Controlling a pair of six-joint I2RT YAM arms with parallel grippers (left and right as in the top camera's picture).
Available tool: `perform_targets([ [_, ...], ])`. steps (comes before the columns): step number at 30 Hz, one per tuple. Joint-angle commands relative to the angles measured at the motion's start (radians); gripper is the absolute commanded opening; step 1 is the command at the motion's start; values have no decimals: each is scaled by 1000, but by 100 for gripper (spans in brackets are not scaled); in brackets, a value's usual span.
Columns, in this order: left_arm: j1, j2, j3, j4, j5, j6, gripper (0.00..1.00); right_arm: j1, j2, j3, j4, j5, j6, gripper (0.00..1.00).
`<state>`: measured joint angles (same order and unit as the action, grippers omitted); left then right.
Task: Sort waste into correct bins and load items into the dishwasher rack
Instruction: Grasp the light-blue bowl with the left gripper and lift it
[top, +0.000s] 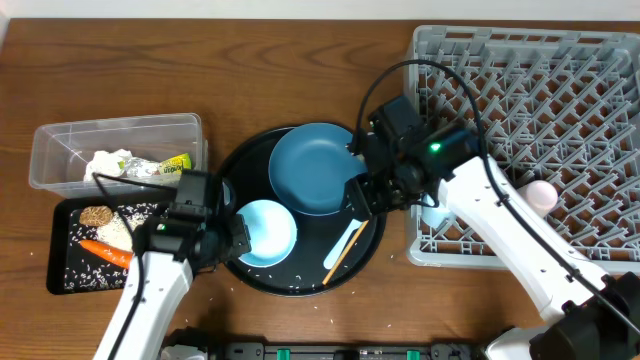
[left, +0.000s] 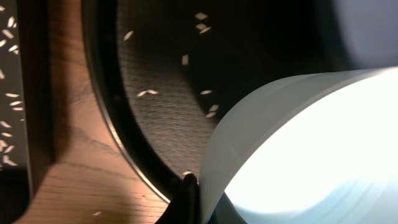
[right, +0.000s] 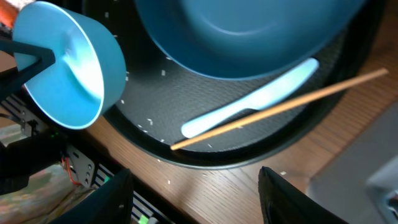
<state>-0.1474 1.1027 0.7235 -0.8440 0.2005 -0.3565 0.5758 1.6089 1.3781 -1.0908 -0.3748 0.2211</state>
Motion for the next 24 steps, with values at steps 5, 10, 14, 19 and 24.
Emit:
perform_targets([
  [5, -1, -45, 22, -4, 152, -23, 6, 80, -13, -6, 71, 5, 57, 54],
  [10, -25, -45, 22, 21, 241, -54, 6, 137, -12, -8, 127, 68, 79, 52],
  [14, -71, -45, 23, 44, 239, -77, 6, 183, -5, -8, 164, 114, 82, 52],
  [19, -127, -45, 22, 76, 233, -115, 6, 242, 15, -8, 187, 212, 82, 53],
  [24, -157, -45, 22, 79, 233, -121, 6, 281, 50, -14, 186, 312, 81, 53],
])
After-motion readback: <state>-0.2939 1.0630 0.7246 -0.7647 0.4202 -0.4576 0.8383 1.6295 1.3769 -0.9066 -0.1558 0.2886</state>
